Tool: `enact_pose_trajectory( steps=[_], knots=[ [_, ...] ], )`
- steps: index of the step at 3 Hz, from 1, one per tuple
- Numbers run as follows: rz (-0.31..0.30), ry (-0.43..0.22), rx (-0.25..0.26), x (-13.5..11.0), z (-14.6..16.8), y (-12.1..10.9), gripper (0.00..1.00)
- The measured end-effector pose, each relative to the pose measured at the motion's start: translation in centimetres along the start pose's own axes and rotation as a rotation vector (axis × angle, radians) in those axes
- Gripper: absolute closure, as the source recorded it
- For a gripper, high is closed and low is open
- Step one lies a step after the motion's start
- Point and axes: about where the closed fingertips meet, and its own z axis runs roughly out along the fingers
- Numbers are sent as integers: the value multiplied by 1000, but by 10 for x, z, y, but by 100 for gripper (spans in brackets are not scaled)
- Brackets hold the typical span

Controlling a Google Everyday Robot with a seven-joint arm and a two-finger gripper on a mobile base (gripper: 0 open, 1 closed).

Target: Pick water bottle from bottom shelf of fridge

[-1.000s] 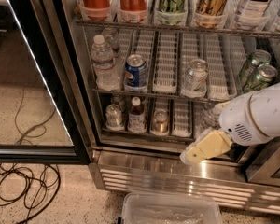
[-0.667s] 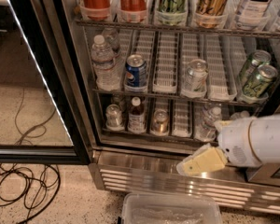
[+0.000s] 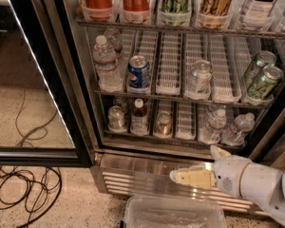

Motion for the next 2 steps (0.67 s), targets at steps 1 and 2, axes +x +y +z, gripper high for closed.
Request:
enact_pose_trajectory(
  steps=[1, 2],
  knots=[
    [93, -93, 31, 1, 4, -12, 0],
    [97, -96, 30, 2, 6, -13, 0]
  ],
)
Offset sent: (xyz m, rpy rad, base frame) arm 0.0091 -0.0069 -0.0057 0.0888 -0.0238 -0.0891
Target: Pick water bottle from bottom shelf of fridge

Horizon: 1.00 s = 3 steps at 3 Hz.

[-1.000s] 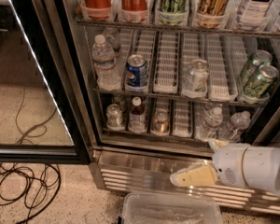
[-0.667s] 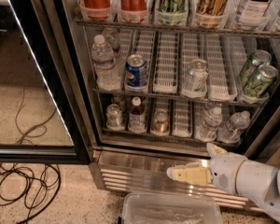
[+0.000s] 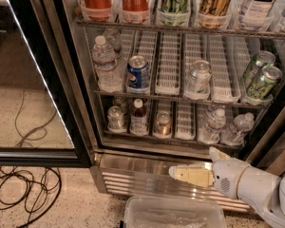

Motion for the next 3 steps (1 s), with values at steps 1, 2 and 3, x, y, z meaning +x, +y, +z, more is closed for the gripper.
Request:
enact_pose_trajectory(
  steps=[1, 2, 3],
  knots=[
    [-17, 0, 78, -1, 2, -22, 0],
    [-61, -42, 200, -10, -4, -62, 0],
    [-82, -114, 280, -14, -5, -96, 0]
  ],
)
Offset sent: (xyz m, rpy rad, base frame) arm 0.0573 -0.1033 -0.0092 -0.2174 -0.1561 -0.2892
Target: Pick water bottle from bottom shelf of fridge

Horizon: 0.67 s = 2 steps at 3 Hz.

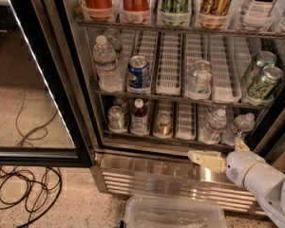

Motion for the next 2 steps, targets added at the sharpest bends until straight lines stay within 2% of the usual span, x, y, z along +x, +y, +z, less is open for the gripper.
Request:
enact_pose_trajectory(
  steps=[1, 2],
  knots=[
    [0, 0, 0, 0, 0, 0, 0],
    [8, -35, 9, -1, 9, 0, 0]
  ],
)
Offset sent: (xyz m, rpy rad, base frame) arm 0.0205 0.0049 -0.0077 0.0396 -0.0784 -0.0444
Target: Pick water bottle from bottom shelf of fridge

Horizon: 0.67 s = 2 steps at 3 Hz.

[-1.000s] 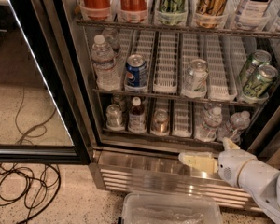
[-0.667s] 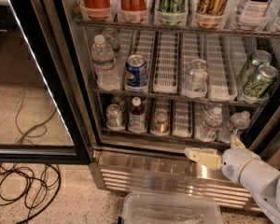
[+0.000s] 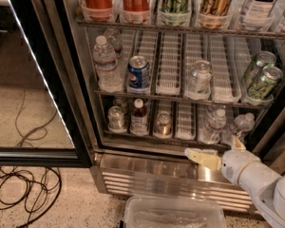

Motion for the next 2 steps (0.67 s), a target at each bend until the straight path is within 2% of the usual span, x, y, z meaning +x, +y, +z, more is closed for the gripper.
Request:
enact_pose_trajectory(
  steps=[1, 2],
  knots=[
    [13, -87, 56, -3, 9, -12, 0],
    [24, -210, 143, -12, 21, -22, 1]
  ],
)
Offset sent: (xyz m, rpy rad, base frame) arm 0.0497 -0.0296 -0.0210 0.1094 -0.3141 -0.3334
